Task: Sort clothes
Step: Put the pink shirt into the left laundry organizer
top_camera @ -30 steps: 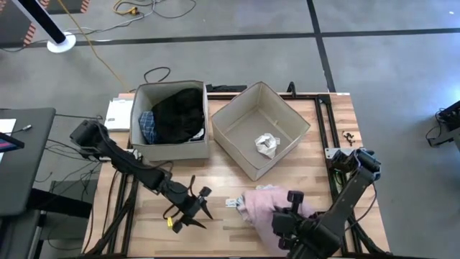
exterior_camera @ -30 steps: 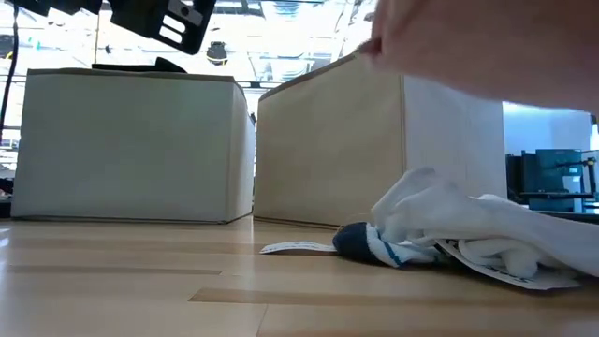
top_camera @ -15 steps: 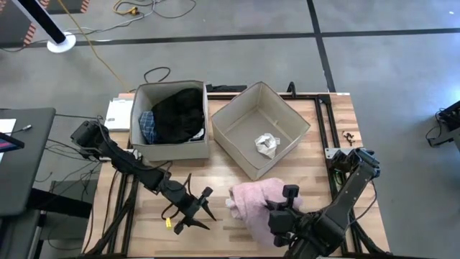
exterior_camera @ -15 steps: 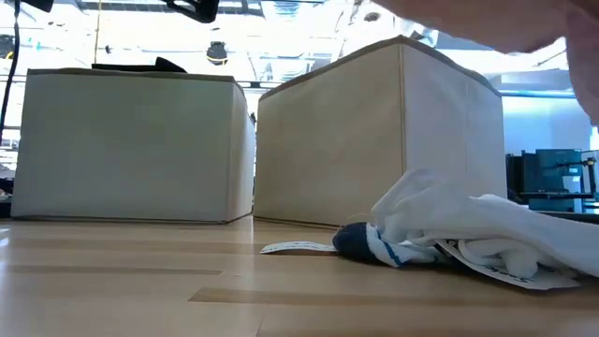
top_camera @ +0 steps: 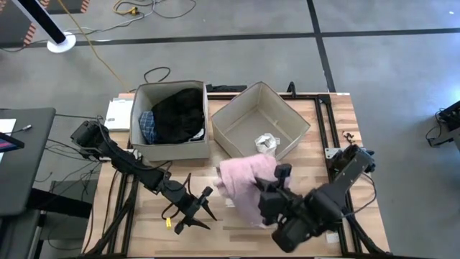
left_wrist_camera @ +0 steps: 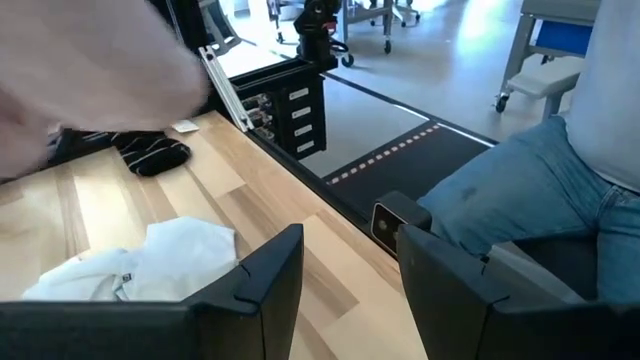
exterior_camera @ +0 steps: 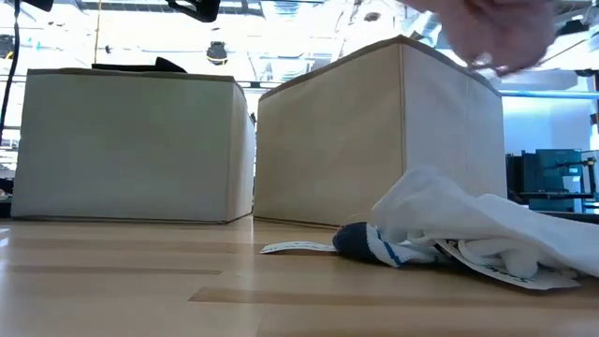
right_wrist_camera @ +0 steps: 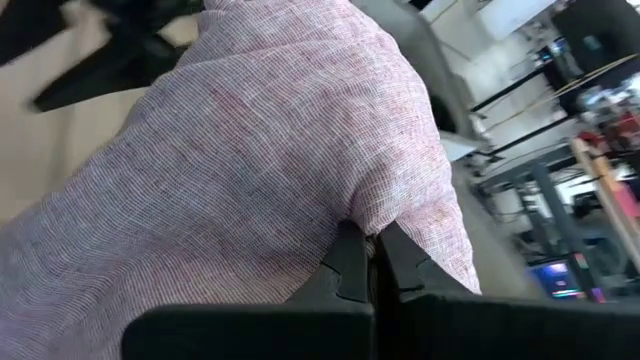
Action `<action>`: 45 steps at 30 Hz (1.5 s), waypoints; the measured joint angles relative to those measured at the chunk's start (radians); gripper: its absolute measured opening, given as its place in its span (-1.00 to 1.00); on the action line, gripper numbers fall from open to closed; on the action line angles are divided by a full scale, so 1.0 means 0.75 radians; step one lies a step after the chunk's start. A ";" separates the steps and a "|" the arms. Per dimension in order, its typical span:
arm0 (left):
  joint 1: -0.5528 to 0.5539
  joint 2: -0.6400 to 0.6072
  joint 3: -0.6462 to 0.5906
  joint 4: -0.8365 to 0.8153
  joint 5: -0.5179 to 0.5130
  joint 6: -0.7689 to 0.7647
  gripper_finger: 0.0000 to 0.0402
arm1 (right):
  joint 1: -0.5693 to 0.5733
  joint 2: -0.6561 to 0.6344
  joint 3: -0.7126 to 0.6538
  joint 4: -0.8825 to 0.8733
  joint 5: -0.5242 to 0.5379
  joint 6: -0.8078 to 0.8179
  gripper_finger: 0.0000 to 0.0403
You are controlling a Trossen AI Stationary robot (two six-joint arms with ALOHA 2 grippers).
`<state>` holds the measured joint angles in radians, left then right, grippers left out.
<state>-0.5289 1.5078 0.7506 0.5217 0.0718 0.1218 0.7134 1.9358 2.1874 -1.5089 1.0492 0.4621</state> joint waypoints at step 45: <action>0.000 -0.001 -0.001 -0.057 -0.007 0.018 -0.22 | -1.069 -0.169 -0.350 -0.002 -0.424 -0.223 -1.00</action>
<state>-0.5289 1.5074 0.7498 0.4788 0.0669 0.1354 -0.0887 1.8091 1.9247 -1.5106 0.7312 0.2949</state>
